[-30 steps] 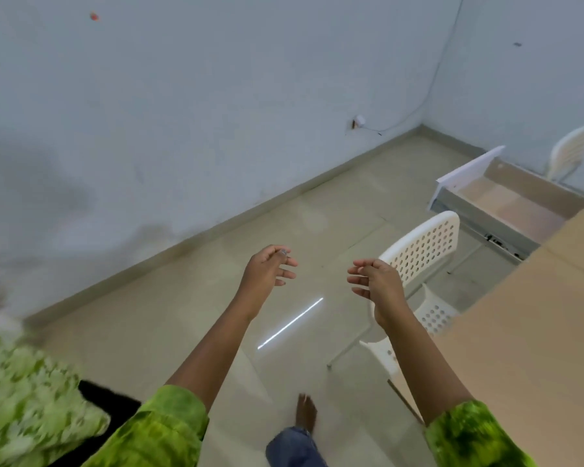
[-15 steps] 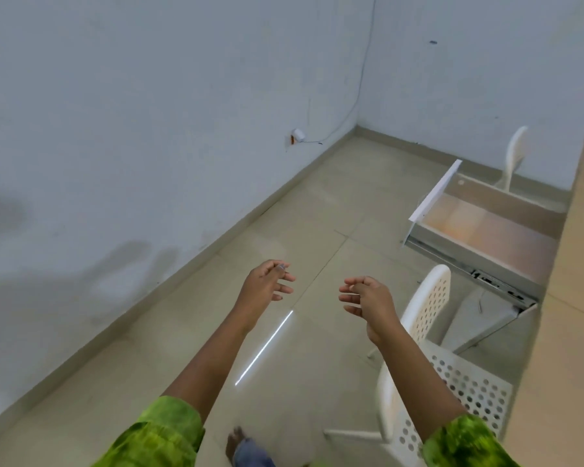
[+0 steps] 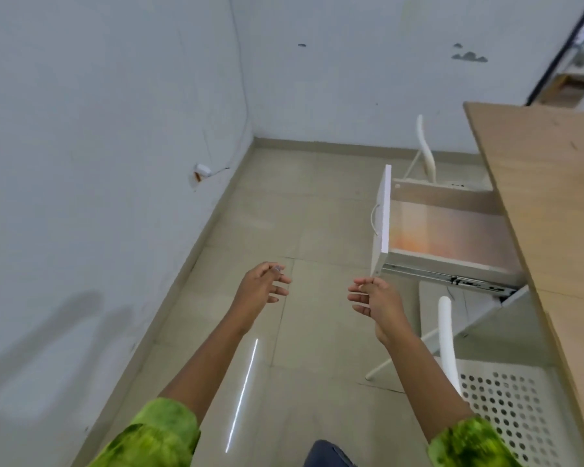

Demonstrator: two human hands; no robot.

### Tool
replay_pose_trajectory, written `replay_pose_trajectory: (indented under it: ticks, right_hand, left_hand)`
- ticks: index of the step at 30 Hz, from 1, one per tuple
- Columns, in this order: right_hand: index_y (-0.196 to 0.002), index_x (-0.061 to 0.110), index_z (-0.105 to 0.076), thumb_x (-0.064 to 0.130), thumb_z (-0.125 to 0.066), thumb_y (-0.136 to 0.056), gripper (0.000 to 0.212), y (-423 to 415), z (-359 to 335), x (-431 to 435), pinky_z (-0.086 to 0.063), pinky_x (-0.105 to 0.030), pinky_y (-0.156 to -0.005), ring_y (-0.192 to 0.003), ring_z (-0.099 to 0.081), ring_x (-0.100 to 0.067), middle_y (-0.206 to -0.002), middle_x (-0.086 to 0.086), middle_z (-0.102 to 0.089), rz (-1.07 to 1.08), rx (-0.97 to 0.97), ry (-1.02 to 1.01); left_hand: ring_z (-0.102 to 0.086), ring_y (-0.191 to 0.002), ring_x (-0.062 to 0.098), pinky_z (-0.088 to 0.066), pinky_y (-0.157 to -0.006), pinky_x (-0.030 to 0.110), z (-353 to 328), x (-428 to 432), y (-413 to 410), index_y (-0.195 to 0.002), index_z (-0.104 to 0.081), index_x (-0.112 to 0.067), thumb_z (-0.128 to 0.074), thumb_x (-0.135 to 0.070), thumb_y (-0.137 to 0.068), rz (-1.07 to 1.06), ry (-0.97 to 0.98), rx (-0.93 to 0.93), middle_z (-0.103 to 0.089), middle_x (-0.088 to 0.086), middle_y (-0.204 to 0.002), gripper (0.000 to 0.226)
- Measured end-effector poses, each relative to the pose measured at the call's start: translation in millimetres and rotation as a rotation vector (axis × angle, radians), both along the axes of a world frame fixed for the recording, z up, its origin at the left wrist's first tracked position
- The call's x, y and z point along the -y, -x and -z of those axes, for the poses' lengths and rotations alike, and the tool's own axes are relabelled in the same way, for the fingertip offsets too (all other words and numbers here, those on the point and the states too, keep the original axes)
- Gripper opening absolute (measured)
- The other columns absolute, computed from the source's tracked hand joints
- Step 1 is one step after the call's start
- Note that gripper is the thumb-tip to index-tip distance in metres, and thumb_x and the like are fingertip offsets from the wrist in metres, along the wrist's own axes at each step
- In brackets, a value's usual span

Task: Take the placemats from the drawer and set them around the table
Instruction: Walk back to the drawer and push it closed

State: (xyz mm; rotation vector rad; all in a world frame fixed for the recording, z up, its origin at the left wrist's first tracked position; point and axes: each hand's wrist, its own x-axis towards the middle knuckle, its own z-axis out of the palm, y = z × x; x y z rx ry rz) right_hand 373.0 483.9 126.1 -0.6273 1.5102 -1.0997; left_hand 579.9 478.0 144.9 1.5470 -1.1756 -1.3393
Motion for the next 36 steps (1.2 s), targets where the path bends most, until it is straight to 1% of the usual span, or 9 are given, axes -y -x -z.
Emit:
replay_pose_trajectory:
  ticks: [3,7,10,16,19,23,28,33,36]
  right_hand:
    - [-0.082,0.01,-0.054,-0.003,-0.038,-0.09,0.022,5.2,2.1,38.8,-0.041,-0.024,-0.058,-0.063,-0.054,-0.017,-0.076,-0.007,-0.057,0.089,-0.007,0.007]
    - [-0.086,0.009,-0.054,-0.003,-0.038,-0.09,0.021,21.8,5.8,99.4,-0.041,-0.024,-0.058,-0.063,-0.054,-0.017,-0.076,-0.007,-0.056,0.169,0.003,0.014]
    - [-0.087,0.007,-0.054,-0.004,-0.038,-0.089,0.02,36.6,8.8,143.5,-0.04,-0.025,-0.057,-0.062,-0.053,-0.019,-0.078,-0.01,-0.056,0.215,-0.007,-0.028]
    - [-0.089,0.006,-0.055,-0.005,-0.037,-0.088,0.021,63.4,9.5,223.6,-0.04,-0.025,-0.055,-0.06,-0.052,-0.019,-0.079,-0.01,-0.056,0.297,-0.004,-0.073]
    - [-0.089,0.005,-0.055,-0.004,-0.037,-0.088,0.021,72.2,15.5,256.5,-0.041,-0.026,-0.055,-0.061,-0.052,-0.021,-0.079,-0.011,-0.056,0.368,0.011,-0.089]
    - [-0.084,0.006,-0.056,-0.004,-0.038,-0.088,0.021,76.3,25.2,291.5,-0.04,-0.027,-0.056,-0.062,-0.052,-0.022,-0.077,-0.011,-0.057,0.517,0.02,-0.102]
    - [-0.09,0.004,-0.057,-0.002,-0.038,-0.089,0.02,65.1,32.1,325.1,-0.042,-0.027,-0.06,-0.064,-0.055,-0.022,-0.082,-0.012,-0.059,0.717,0.015,-0.14]
    - [-0.089,0.005,-0.057,0.0,-0.038,-0.091,0.02,53.0,29.6,347.2,-0.042,-0.027,-0.06,-0.065,-0.054,-0.022,-0.084,-0.014,-0.058,0.881,0.005,-0.141]
    - [-0.091,0.003,-0.058,-0.001,-0.037,-0.091,0.021,56.6,27.0,349.0,-0.043,-0.028,-0.06,-0.065,-0.054,-0.024,-0.084,-0.014,-0.059,0.995,-0.003,-0.158]
  left_hand:
    - [-0.062,-0.069,0.016,-0.044,-0.06,0.023,5.3,54.2,8.5,-0.107,-0.058,-0.012,-0.043,-0.025,-0.097,0.11,-0.013,0.004,-0.067,0.002,-0.088,0.022]
    - [-0.061,-0.068,0.015,-0.043,-0.059,0.023,7.6,133.3,34.3,-0.106,-0.057,-0.011,-0.042,-0.023,-0.098,0.201,-0.007,-0.011,-0.066,0.002,-0.088,0.021]
    - [-0.062,-0.07,0.015,-0.044,-0.061,0.023,8.8,188.4,54.4,-0.108,-0.057,-0.011,-0.042,-0.024,-0.098,0.259,-0.024,-0.01,-0.066,0.001,-0.089,0.022]
    - [-0.062,-0.074,0.018,-0.044,-0.063,0.025,15.1,291.4,90.2,-0.102,-0.058,-0.015,-0.042,-0.023,-0.097,0.362,-0.077,-0.002,-0.067,0.005,-0.095,0.019]
    - [-0.062,-0.074,0.018,-0.044,-0.062,0.024,20.0,336.6,105.0,-0.108,-0.058,-0.012,-0.041,-0.022,-0.098,0.451,-0.088,0.001,-0.066,0.005,-0.096,0.022]
    - [-0.061,-0.074,0.018,-0.044,-0.063,0.024,29.6,398.6,121.7,-0.112,-0.058,-0.009,-0.041,-0.022,-0.098,0.577,-0.096,0.024,-0.066,0.007,-0.098,0.026]
    - [-0.062,-0.078,0.019,-0.045,-0.066,0.025,33.9,462.3,134.1,-0.113,-0.058,-0.008,-0.04,-0.025,-0.098,0.784,-0.124,0.072,-0.066,0.005,-0.098,0.029]
    - [-0.061,-0.079,0.019,-0.045,-0.066,0.025,38.0,508.3,147.7,-0.112,-0.059,-0.008,-0.04,-0.025,-0.098,0.955,-0.125,0.114,-0.066,0.006,-0.098,0.028]
    - [-0.059,-0.075,0.018,-0.045,-0.063,0.023,41.0,518.2,166.0,-0.109,-0.058,-0.008,-0.04,-0.021,-0.098,1.052,-0.153,0.106,-0.065,0.005,-0.094,0.025]
